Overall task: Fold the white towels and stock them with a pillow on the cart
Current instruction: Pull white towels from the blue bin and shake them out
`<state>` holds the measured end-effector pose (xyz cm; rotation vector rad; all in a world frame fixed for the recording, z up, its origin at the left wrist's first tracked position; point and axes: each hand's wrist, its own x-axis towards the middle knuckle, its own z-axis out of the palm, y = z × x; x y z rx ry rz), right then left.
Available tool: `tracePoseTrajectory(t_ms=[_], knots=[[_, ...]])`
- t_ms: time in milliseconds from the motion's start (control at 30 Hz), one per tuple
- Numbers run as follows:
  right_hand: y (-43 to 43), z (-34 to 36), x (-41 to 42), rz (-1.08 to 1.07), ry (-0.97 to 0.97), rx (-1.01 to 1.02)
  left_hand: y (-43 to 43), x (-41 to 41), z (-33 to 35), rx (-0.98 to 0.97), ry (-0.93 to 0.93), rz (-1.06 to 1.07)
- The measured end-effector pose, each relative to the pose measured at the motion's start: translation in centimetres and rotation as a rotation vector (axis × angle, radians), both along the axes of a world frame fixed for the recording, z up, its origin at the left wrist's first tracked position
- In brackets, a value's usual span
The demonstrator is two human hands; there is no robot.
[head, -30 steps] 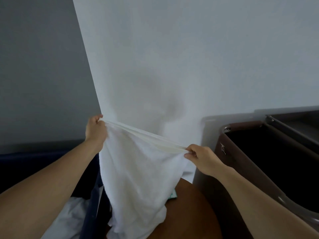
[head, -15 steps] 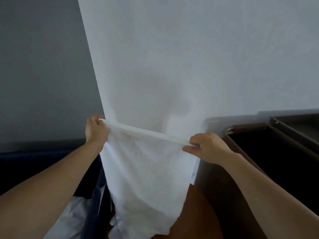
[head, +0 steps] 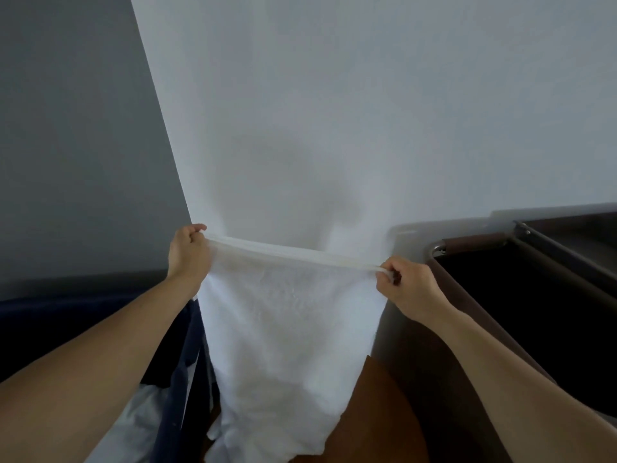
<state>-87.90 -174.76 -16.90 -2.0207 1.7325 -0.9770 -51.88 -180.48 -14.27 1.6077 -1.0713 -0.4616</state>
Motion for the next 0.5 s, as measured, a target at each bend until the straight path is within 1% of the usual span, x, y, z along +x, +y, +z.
tracePoseTrajectory(t_ms=[67,100,167,200,267,333,400,467,500], knots=[[0.1,0.0,0.1,-0.077,-0.103,-0.001,0.5,-0.2,-0.1,-0.005,0.070,-0.020],[0.1,0.0,0.2,-0.107,-0.131,-0.009,0.8,-0.2,-0.2,-0.009,0.106,-0.031],[-0.1,0.1,0.4,-0.101,-0.142,0.011,1.4,0.1,-0.4,-0.008,0.153,-0.089],[-0.1,0.3,0.5,-0.079,-0.110,0.047,1.8,0.3,-0.3,0.003,0.175,-0.122],[-0.4,0.5,0.3,-0.023,0.088,0.147,2.4,0.7,-0.5,0.035,0.176,-0.180],[-0.5,0.8,-0.1,0.025,0.300,0.238,3.3,0.9,-0.5,0.130,0.091,-0.289],[-0.3,1.2,-0.5,0.022,0.418,0.269,4.2,1.1,-0.6,0.230,-0.059,-0.415],[0.0,1.9,-0.6,-0.040,0.499,0.217,5.1,1.0,-0.1,0.298,-0.187,-0.486],[0.0,2.6,-0.8,-0.078,0.506,0.163,5.3,0.7,0.7,0.296,-0.248,-0.476]])
